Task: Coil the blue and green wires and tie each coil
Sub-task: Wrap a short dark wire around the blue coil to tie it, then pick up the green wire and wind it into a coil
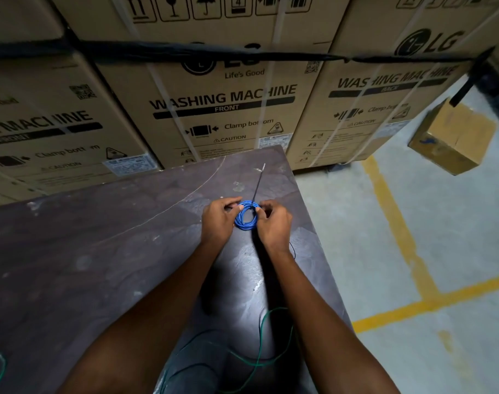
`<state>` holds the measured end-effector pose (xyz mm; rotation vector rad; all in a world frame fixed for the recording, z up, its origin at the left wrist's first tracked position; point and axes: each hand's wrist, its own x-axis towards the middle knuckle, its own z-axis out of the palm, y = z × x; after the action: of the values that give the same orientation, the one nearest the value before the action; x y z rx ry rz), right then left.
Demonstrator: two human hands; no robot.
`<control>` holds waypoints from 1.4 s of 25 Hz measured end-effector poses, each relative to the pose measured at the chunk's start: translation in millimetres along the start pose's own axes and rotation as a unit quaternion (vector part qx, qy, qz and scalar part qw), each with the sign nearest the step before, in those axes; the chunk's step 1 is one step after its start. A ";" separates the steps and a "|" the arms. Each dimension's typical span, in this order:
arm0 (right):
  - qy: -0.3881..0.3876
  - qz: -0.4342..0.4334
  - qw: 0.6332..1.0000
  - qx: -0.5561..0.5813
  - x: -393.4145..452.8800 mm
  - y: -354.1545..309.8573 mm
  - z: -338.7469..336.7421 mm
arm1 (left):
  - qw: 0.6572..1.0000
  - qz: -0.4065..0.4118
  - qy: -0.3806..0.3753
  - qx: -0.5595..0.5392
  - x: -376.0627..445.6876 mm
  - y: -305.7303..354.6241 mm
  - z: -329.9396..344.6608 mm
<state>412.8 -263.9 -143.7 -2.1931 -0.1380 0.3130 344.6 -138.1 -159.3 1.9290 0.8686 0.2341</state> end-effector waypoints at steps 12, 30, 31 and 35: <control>0.003 -0.034 0.997 -0.075 -51.2 -20.0 -61.9 | 0.999 0.029 -0.008 0.010 -69.1 25.6 -65.5; -0.132 -0.116 0.966 -0.191 -105.4 65.9 -97.3 | 0.991 -0.013 -0.130 0.004 -138.5 -23.9 -34.6; -0.154 -0.101 0.964 -0.191 -114.4 64.1 -101.8 | 0.989 -0.017 -0.146 0.000 -145.6 -25.9 -32.9; -0.250 -0.074 0.929 -0.261 -140.3 71.1 -109.6 | 0.979 -0.024 -0.202 -0.027 -171.4 -32.6 -25.8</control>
<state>306.7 -420.8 -113.6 -2.5547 -0.7400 0.8246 191.8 -224.0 -140.2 1.8148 0.6284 -0.1604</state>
